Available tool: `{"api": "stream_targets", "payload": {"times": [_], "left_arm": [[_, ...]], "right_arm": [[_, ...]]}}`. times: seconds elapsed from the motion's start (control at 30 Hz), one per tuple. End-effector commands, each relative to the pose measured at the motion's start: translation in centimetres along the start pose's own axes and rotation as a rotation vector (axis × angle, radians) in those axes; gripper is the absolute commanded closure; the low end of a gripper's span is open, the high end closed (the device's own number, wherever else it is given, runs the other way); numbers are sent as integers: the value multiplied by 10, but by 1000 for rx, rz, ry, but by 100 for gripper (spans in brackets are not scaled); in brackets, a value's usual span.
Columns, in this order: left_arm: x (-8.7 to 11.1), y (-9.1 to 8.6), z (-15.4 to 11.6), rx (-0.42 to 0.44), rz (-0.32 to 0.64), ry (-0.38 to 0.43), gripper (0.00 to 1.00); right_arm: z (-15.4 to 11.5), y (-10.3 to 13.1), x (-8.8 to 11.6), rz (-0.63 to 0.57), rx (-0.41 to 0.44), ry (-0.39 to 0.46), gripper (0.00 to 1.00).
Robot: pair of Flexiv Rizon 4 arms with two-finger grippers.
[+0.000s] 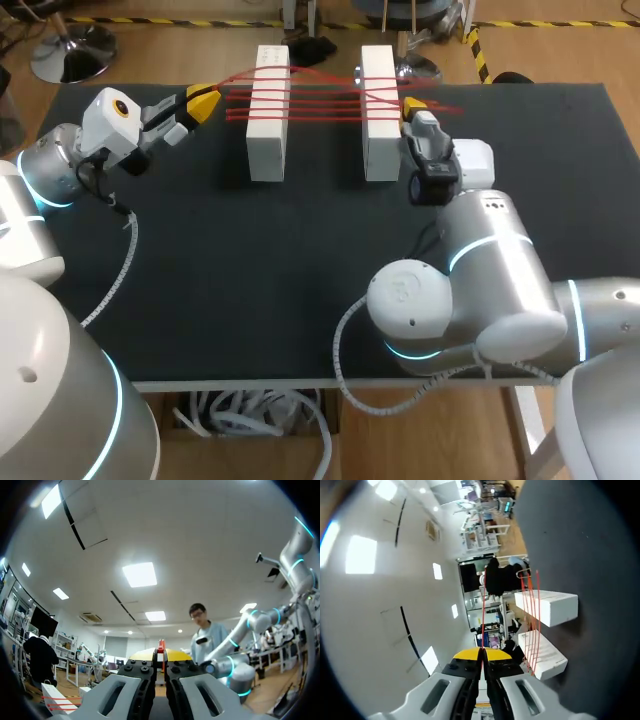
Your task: Grab the tape and strap the tape.
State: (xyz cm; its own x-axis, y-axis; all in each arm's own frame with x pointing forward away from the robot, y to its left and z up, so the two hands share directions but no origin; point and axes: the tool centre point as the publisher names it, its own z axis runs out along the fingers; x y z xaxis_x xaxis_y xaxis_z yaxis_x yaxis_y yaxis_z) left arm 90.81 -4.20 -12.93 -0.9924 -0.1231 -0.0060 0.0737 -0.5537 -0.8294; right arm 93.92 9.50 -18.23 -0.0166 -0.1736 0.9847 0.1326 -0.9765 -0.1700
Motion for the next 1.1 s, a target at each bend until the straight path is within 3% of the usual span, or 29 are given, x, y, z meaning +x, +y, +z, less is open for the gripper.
{"api": "stream_targets", "payload": {"times": [0.03, 0.33, 0.7, 0.9, 1.1], "left_arm": [[0, 0, 0, 1, 0, 0, 100], [0, 0, 0, 1, 0, 0, 100], [0, 0, 0, 1, 0, 0, 100], [0, 0, 0, 1, 0, 0, 100], [0, 0, 0, 1, 0, 0, 100]], "right_arm": [[0, -10, 6, -152, -22, 58, 100], [-2, -18, 10, -430, -78, 110, 100], [3, -29, 16, -659, -111, 151, 100], [4, -36, 18, -723, -105, 134, 100], [5, -45, 19, -799, -72, 56, 100]]}}
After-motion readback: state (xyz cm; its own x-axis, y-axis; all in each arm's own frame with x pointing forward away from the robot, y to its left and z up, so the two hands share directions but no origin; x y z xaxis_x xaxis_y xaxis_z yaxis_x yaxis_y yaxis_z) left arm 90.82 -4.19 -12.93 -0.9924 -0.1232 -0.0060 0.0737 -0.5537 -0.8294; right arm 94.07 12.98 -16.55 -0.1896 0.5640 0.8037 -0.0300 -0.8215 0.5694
